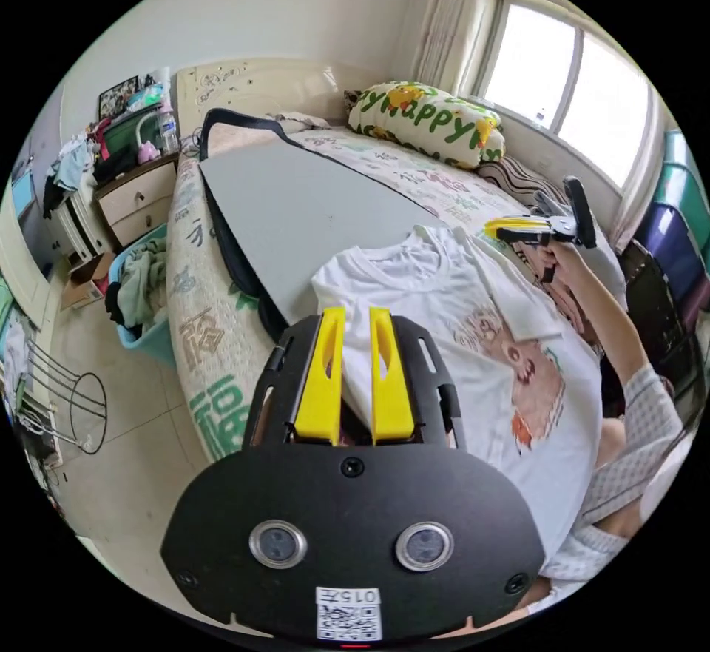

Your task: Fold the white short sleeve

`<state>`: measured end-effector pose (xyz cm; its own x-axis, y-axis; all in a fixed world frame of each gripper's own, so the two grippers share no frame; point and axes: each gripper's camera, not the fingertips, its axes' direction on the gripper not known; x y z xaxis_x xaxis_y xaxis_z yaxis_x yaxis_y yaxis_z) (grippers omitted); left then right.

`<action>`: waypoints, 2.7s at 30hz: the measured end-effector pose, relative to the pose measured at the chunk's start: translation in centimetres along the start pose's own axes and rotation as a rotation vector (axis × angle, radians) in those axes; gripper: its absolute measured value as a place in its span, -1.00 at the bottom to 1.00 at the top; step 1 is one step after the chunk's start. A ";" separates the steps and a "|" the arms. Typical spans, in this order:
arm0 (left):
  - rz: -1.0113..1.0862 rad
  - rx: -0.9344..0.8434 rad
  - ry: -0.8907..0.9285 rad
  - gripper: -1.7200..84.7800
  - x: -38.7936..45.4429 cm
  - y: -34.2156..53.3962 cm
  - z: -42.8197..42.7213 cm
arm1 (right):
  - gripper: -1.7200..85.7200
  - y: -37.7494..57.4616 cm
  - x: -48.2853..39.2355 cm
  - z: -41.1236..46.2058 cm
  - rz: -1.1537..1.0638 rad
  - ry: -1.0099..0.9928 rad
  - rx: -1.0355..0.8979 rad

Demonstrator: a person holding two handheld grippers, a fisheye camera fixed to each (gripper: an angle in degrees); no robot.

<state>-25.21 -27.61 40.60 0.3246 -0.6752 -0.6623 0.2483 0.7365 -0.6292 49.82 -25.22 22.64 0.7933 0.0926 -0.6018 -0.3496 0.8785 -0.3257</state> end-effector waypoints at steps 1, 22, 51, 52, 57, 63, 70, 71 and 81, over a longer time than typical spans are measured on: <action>-0.008 -0.012 -0.016 -0.81 -0.1 -0.7 0.6 | -0.77 -0.2 0.4 0.5 0.008 0.004 -0.009; -0.078 0.029 -0.048 -0.96 -0.3 0.2 1.3 | -0.95 3.8 6.0 1.2 -0.008 -0.035 -0.040; 0.730 0.094 0.270 -0.96 27.1 46.9 -24.2 | -0.95 55.3 1.7 -25.0 -0.113 -0.447 0.204; 0.739 0.067 0.261 -0.96 27.3 46.9 -23.7 | -0.95 55.4 1.6 -24.6 -0.119 -0.445 0.174; 0.702 -0.134 0.371 -0.96 25.0 46.4 -21.9 | -0.89 55.8 2.7 -20.0 -0.187 -0.543 -0.114; 0.381 0.236 0.210 -0.93 17.4 40.9 -28.9 | -0.92 52.8 8.1 -24.6 -0.042 -0.472 0.185; 0.022 0.124 0.234 -0.78 8.9 27.0 -24.8 | -0.82 41.2 11.7 -20.9 0.120 -0.360 0.140; -0.023 0.095 0.279 -0.77 7.5 25.7 -23.2 | -0.81 39.9 12.1 -19.1 0.146 -0.366 0.097; -0.227 0.039 0.383 -0.73 0.7 26.2 -19.0 | -0.76 41.2 15.4 -12.1 0.282 -0.443 0.024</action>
<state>-35.80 -9.53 15.99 -0.1016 -0.7806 -0.6167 0.3105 0.5641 -0.7651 41.58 6.73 -8.89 0.8067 0.5116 -0.2959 -0.5724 0.8009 -0.1757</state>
